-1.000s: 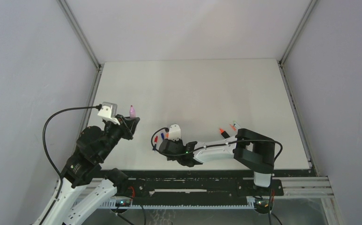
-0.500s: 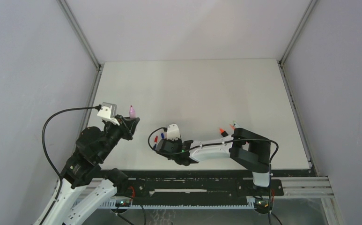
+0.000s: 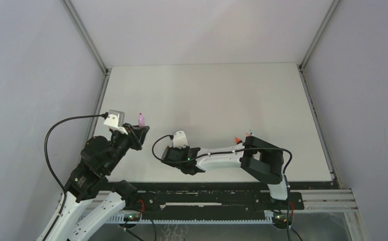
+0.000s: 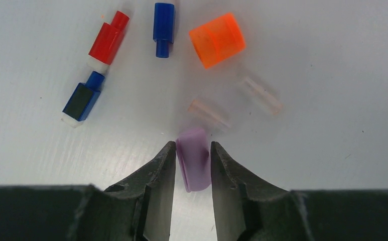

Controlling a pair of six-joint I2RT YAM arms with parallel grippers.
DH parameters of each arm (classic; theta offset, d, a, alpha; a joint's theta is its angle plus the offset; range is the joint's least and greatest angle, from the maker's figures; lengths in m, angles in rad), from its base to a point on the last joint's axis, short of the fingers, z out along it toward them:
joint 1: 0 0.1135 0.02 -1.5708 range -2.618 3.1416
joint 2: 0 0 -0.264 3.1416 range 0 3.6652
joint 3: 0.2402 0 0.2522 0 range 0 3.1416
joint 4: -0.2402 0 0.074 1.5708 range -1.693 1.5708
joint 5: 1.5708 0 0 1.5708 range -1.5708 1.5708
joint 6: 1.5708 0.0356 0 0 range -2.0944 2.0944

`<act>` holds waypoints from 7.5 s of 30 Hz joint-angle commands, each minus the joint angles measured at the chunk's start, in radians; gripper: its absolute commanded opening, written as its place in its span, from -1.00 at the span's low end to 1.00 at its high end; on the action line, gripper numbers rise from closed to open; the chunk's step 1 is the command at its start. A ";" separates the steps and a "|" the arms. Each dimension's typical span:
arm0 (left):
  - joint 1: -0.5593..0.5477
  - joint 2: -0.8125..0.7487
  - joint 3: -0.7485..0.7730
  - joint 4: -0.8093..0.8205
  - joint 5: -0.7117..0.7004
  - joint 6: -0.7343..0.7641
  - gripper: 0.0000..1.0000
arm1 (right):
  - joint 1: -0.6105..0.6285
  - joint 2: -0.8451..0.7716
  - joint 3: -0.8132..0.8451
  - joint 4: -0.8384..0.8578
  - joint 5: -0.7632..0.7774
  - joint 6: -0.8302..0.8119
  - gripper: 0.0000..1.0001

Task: Insert the pens into the pen caps
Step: Insert the pen cap onto the pen, then press the pen cap onto the pen.

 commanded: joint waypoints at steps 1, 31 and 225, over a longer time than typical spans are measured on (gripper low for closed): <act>0.007 -0.010 -0.020 0.035 0.015 0.017 -1.00 | 0.006 0.019 0.058 -0.072 0.047 -0.031 -0.40; 0.009 -0.011 -0.029 0.043 0.026 -0.006 -1.00 | -0.038 -0.047 0.121 -0.156 -0.009 -0.130 -1.00; -0.218 0.069 -0.099 0.409 0.851 0.012 -1.00 | -0.220 -1.146 -0.531 0.687 -0.903 -0.366 0.68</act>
